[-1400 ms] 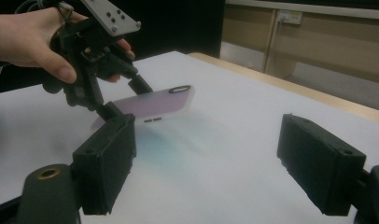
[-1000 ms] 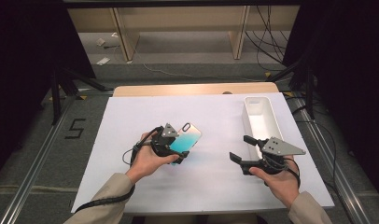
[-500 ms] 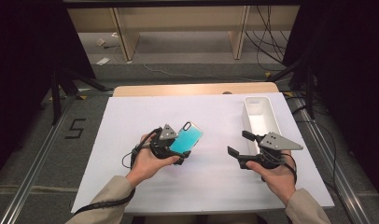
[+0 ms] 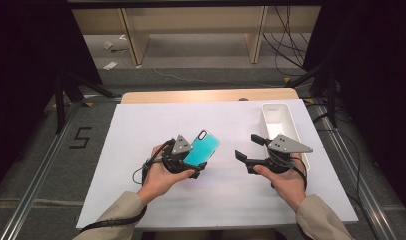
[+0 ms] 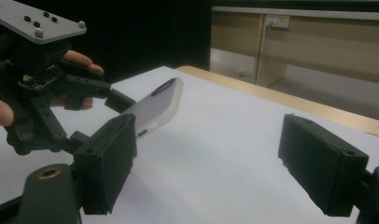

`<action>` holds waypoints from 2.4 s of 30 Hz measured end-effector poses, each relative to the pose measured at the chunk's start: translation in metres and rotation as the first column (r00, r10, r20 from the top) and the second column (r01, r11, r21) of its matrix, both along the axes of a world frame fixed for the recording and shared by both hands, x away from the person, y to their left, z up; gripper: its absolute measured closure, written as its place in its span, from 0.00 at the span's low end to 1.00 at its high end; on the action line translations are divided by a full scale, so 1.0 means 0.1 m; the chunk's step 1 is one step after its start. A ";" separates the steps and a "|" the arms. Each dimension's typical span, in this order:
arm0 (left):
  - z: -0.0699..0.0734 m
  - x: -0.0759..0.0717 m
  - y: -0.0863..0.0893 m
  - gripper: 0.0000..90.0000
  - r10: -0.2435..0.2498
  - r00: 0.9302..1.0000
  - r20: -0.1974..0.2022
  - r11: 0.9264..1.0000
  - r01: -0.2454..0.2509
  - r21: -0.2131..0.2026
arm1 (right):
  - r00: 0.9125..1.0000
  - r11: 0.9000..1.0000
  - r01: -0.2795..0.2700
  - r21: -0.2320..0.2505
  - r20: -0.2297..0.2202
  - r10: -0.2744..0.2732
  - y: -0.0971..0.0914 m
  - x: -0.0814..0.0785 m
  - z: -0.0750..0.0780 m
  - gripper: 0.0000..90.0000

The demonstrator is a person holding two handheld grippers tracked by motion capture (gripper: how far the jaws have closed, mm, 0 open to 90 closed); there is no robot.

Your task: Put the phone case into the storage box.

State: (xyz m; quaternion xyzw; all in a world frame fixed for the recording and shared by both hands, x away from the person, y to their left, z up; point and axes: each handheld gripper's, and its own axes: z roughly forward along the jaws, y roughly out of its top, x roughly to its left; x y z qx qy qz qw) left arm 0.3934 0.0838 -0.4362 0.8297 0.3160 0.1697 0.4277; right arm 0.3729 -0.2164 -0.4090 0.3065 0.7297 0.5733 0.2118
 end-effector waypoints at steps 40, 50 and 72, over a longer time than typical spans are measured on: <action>-0.01 -0.12 -0.17 0.19 -0.025 0.998 0.060 1.000 0.026 -0.011 | 0.998 0.999 -0.028 0.026 -0.057 0.030 0.52 0.36 -0.02 0.23; -0.01 -0.14 -0.19 0.19 -0.025 0.997 0.067 1.000 0.026 -0.015 | 0.997 0.999 -0.032 0.023 -0.068 0.034 0.64 0.42 -0.04 0.24; -0.01 -0.16 -0.23 0.19 -0.028 0.996 0.088 0.999 0.030 -0.028 | 0.993 0.999 -0.011 0.035 -0.117 0.015 0.77 0.49 -0.10 0.45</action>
